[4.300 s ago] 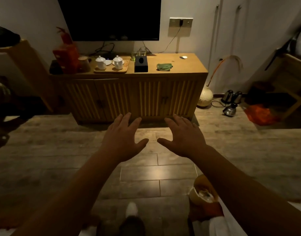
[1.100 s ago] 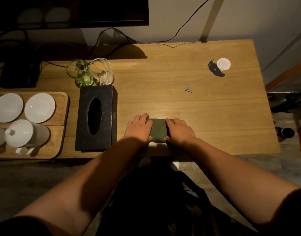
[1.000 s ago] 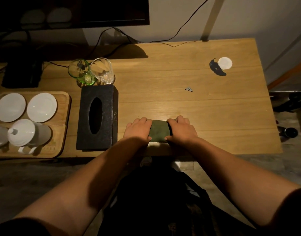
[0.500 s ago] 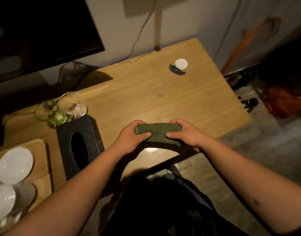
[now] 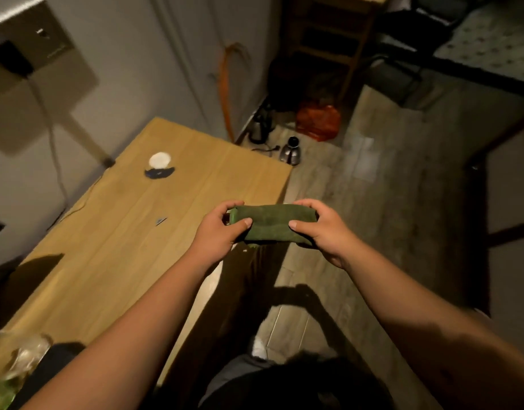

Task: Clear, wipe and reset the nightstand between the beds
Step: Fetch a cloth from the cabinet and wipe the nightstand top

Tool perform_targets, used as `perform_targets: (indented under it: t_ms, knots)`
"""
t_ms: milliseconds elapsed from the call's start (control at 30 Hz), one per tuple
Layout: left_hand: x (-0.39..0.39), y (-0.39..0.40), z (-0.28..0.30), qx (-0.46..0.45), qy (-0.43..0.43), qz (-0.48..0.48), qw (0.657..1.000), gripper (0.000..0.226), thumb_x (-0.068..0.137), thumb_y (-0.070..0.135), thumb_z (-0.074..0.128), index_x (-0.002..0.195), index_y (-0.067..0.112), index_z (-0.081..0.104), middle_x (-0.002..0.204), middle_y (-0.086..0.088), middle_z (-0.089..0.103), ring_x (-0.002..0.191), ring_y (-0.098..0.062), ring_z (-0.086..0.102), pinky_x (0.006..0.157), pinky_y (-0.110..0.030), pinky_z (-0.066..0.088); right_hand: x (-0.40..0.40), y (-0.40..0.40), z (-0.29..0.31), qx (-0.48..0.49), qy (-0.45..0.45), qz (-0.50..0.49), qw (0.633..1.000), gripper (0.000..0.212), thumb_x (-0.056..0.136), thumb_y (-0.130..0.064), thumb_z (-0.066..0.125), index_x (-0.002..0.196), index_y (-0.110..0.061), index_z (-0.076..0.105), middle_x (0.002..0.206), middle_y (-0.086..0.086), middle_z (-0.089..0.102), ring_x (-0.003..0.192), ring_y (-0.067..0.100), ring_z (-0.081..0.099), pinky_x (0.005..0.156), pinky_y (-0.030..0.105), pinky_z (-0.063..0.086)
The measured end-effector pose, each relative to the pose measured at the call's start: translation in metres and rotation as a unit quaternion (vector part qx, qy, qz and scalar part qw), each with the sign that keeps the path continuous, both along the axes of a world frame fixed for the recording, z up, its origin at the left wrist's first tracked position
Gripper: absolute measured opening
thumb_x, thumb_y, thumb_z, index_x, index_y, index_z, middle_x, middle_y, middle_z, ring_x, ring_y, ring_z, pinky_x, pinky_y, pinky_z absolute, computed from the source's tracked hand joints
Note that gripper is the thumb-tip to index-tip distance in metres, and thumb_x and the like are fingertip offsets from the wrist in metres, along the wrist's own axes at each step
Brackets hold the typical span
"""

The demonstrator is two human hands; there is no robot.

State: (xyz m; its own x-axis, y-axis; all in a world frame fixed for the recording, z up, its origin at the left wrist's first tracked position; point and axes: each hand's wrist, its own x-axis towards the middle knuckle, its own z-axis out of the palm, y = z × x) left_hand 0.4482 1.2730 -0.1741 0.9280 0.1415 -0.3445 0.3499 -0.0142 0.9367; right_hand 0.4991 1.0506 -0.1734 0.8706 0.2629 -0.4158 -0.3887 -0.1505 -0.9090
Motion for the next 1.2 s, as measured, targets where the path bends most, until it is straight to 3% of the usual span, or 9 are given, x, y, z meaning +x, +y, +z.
perform_targets:
  t_ms: [167, 367, 467, 567, 733, 833, 1000, 1100, 1200]
  knots:
    - [0.028, -0.081, 0.017, 0.018, -0.041, -0.107, 0.993, 0.035, 0.085, 0.007, 0.07, 0.115, 0.023, 0.06, 0.111, -0.005, 0.063, 0.102, -0.022, 0.063, 0.087, -0.037, 0.056, -0.023, -0.084, 0.019, -0.008, -0.027, -0.107, 0.994, 0.035, 0.081, -0.005, 0.071, 0.106, -0.028, 0.064, 0.102, 0.006, 0.065, 0.078, 0.015, 0.069, 0.061, 0.031, 0.056]
    - [0.033, -0.207, 0.03, 0.066, -0.069, -0.251, 0.963, 0.037, 0.086, 0.011, 0.069, 0.12, 0.022, 0.057, 0.106, 0.001, 0.059, 0.089, -0.007, 0.059, 0.063, -0.014, 0.053, -0.083, -0.2, 0.026, -0.032, -0.055, -0.234, 0.97, 0.034, 0.082, -0.005, 0.071, 0.108, -0.025, 0.062, 0.098, 0.002, 0.066, 0.072, 0.001, 0.067, 0.057, 0.02, 0.052]
    - [0.015, -0.284, 0.036, 0.024, -0.057, -0.303, 0.951, 0.037, 0.087, 0.008, 0.068, 0.118, 0.025, 0.057, 0.111, -0.004, 0.057, 0.094, -0.019, 0.06, 0.06, -0.019, 0.053, -0.123, -0.266, 0.029, -0.052, -0.072, -0.294, 0.952, 0.033, 0.082, -0.006, 0.072, 0.102, -0.03, 0.063, 0.096, -0.001, 0.065, 0.072, -0.002, 0.066, 0.055, 0.015, 0.05]
    - [-0.015, -0.368, 0.042, -0.002, -0.044, -0.348, 0.936, 0.037, 0.087, 0.005, 0.067, 0.117, 0.024, 0.058, 0.115, -0.01, 0.056, 0.099, -0.027, 0.061, 0.066, -0.031, 0.055, -0.175, -0.336, 0.031, -0.09, -0.084, -0.358, 0.926, 0.032, 0.079, -0.014, 0.076, 0.1, -0.035, 0.062, 0.099, -0.003, 0.066, 0.085, 0.006, 0.066, 0.066, 0.02, 0.053]
    - [-0.079, -0.511, 0.05, -0.002, -0.056, -0.471, 0.88, 0.036, 0.088, 0.01, 0.067, 0.117, 0.029, 0.059, 0.121, -0.007, 0.055, 0.102, -0.024, 0.06, 0.074, -0.033, 0.058, -0.291, -0.446, 0.039, -0.071, -0.078, -0.476, 0.873, 0.033, 0.079, -0.016, 0.076, 0.095, -0.043, 0.065, 0.104, 0.0, 0.064, 0.092, 0.016, 0.067, 0.073, 0.034, 0.059]
    - [-0.119, -0.586, 0.054, -0.006, -0.058, -0.539, 0.841, 0.034, 0.088, 0.009, 0.066, 0.111, 0.033, 0.06, 0.121, -0.01, 0.055, 0.104, -0.029, 0.061, 0.083, -0.045, 0.057, -0.353, -0.498, 0.046, -0.069, -0.064, -0.53, 0.843, 0.032, 0.08, -0.017, 0.075, 0.101, -0.039, 0.065, 0.112, 0.0, 0.059, 0.099, 0.019, 0.063, 0.073, 0.036, 0.06]
    - [-0.185, -0.697, 0.056, -0.007, -0.058, -0.626, 0.778, 0.035, 0.086, 0.012, 0.069, 0.108, 0.037, 0.062, 0.115, -0.003, 0.058, 0.097, -0.023, 0.064, 0.077, -0.039, 0.059, -0.444, -0.569, 0.052, -0.14, -0.053, -0.614, 0.775, 0.032, 0.082, -0.018, 0.073, 0.105, -0.036, 0.06, 0.104, -0.008, 0.06, 0.09, 0.006, 0.06, 0.058, 0.012, 0.05]
    - [-0.208, -0.745, 0.053, 0.012, -0.101, -0.66, 0.745, 0.032, 0.085, 0.015, 0.07, 0.109, 0.036, 0.062, 0.11, 0.001, 0.059, 0.097, -0.02, 0.064, 0.076, -0.038, 0.06, -0.474, -0.597, 0.048, -0.156, -0.034, -0.648, 0.745, 0.033, 0.083, -0.02, 0.073, 0.11, -0.034, 0.06, 0.105, -0.007, 0.062, 0.094, 0.009, 0.061, 0.066, 0.018, 0.05]
    - [-0.227, -0.802, 0.045, 0.036, -0.128, -0.685, 0.716, 0.032, 0.085, 0.016, 0.069, 0.112, 0.033, 0.063, 0.109, 0.0, 0.061, 0.095, -0.021, 0.064, 0.076, -0.038, 0.059, -0.498, -0.633, 0.042, -0.153, -0.013, -0.68, 0.717, 0.032, 0.084, -0.018, 0.072, 0.11, -0.032, 0.06, 0.106, -0.004, 0.062, 0.094, 0.011, 0.062, 0.062, 0.018, 0.052]
